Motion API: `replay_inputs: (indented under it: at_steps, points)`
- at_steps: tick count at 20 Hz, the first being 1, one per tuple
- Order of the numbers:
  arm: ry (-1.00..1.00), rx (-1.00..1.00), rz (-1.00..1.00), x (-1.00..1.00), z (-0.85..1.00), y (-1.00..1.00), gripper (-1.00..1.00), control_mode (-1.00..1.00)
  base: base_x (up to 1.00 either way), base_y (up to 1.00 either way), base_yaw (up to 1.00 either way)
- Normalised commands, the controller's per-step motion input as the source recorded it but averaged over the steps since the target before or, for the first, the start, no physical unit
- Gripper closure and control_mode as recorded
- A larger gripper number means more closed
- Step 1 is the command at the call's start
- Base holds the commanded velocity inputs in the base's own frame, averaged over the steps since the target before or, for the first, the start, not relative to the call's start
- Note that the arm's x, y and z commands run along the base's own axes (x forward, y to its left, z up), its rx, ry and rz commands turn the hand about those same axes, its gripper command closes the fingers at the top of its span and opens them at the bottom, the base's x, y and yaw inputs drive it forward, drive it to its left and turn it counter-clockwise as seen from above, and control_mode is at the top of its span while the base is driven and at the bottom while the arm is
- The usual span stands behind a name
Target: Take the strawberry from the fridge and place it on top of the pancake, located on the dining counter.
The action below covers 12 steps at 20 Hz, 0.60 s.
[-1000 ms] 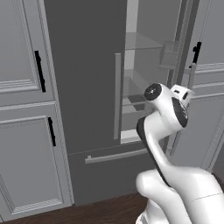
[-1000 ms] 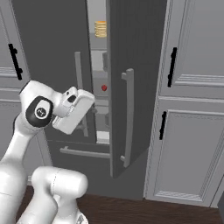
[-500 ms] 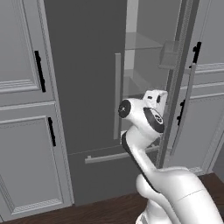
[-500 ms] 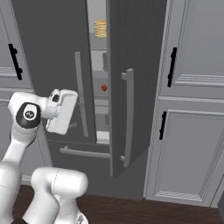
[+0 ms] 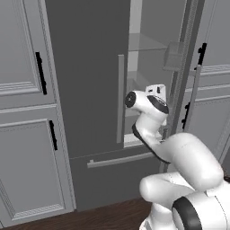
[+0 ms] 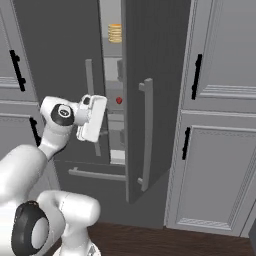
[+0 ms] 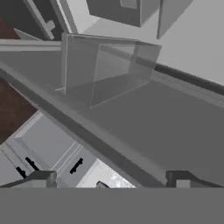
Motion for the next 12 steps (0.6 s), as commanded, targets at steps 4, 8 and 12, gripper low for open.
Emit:
replay_inputs:
  at_steps: [4,8,12]
  points:
    - [0.33,-0.1,0.01,0.67,0.0,-0.34,-1.0,-1.0,0.0,0.0,0.0]
    - [0.31,-0.14,-0.01,0.15,0.0,-0.39,-1.0,-1.0,0.0,0.0,0.0]
    - [0.24,-0.06,-0.1,-0.11,0.0,-0.67,-1.0,-1.0,0.0,0.0,0.0]
